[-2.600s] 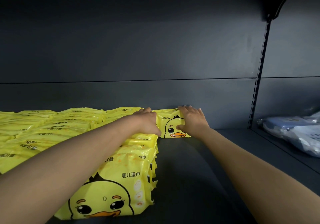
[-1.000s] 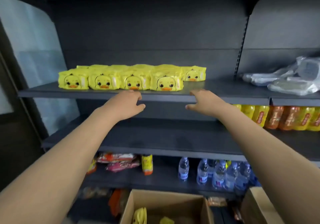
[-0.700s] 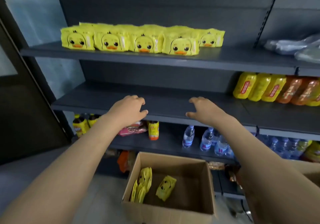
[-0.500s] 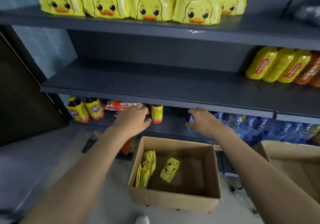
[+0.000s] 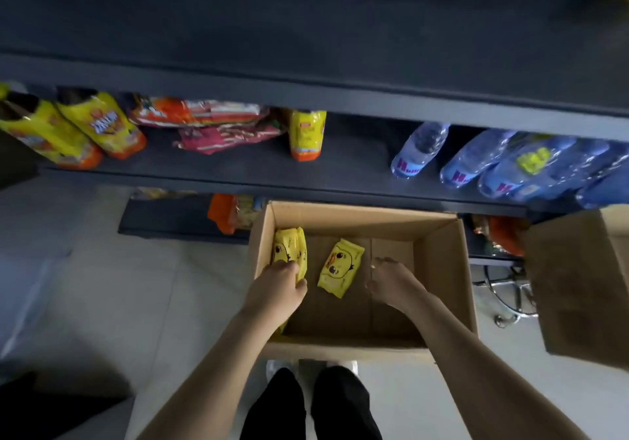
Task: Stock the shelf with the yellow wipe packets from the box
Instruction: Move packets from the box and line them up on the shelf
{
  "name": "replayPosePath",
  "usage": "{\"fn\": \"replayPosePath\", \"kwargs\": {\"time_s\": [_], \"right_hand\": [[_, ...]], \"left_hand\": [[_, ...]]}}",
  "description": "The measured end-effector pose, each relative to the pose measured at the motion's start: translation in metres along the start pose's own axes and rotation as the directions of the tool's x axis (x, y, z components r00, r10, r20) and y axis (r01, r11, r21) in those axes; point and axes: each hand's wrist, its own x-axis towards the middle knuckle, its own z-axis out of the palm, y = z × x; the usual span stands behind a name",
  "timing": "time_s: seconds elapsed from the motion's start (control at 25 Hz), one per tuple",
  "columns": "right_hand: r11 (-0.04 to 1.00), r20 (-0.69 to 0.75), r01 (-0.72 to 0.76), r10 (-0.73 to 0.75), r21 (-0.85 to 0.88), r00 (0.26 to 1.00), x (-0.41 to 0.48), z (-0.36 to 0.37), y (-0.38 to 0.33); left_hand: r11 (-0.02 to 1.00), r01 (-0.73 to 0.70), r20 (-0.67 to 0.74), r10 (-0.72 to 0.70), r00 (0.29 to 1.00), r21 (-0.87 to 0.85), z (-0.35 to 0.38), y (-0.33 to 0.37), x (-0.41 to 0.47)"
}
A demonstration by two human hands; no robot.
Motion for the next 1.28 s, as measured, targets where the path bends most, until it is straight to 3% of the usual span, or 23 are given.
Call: {"fn": "replayPosePath", "kwargs": {"time_s": [0.24, 0.32, 0.52, 0.72, 0.8, 0.88, 0.96, 1.04, 1.16, 1.28], "right_hand": [[0.986, 0.101, -0.124, 0.113, 0.110, 0.988, 0.106, 0.088, 0.029], [0.946, 0.111, -0.220, 0.198, 0.238, 0.974, 0.138, 0.110, 0.029], [0.605, 0.103, -0.389, 0.451, 0.695, 0.886, 0.207, 0.160, 0.026], [0.422, 0.070, -0.311, 0.496, 0.852, 0.865, 0.224, 0.175, 0.030], [0.380, 0.089, -0.312, 0.501, 0.871, 0.861, 0.220, 0.168, 0.032], [0.374, 0.102, -0.323, 0.503, 0.869, 0.858, 0.216, 0.158, 0.038], [0.354, 0.112, -0.344, 0.537, 0.870, 0.836, 0.210, 0.149, 0.045], [0.288, 0.130, -0.345, 0.571, 0.893, 0.811, 0.202, 0.144, 0.053], [0.265, 0.119, -0.308, 0.549, 0.914, 0.827, 0.189, 0.140, 0.066], [0.280, 0.097, -0.267, 0.502, 0.922, 0.859, 0.185, 0.144, 0.078]], "left_hand": [[0.981, 0.144, 0.094, -0.132, 0.987, -0.132, 0.099, -0.033, 0.065], [0.959, 0.205, 0.140, -0.180, 0.974, -0.196, 0.125, -0.040, 0.076], [0.824, 0.447, 0.270, -0.369, 0.889, -0.347, 0.181, -0.052, 0.098], [0.686, 0.552, 0.302, -0.462, 0.834, -0.473, 0.196, -0.042, 0.111], [0.505, 0.615, 0.361, -0.514, 0.778, -0.606, 0.203, -0.038, 0.119], [0.140, 0.624, 0.461, -0.555, 0.692, -0.769, 0.207, -0.035, 0.130], [-0.254, 0.527, 0.572, -0.528, 0.627, -0.811, 0.207, -0.030, 0.144], [-0.510, 0.373, 0.620, -0.501, 0.603, -0.775, 0.207, -0.023, 0.157], [-0.730, 0.156, 0.651, -0.465, 0.599, -0.665, 0.207, -0.016, 0.180], [-0.809, -0.013, 0.657, -0.487, 0.575, -0.588, 0.208, -0.014, 0.205]]}}
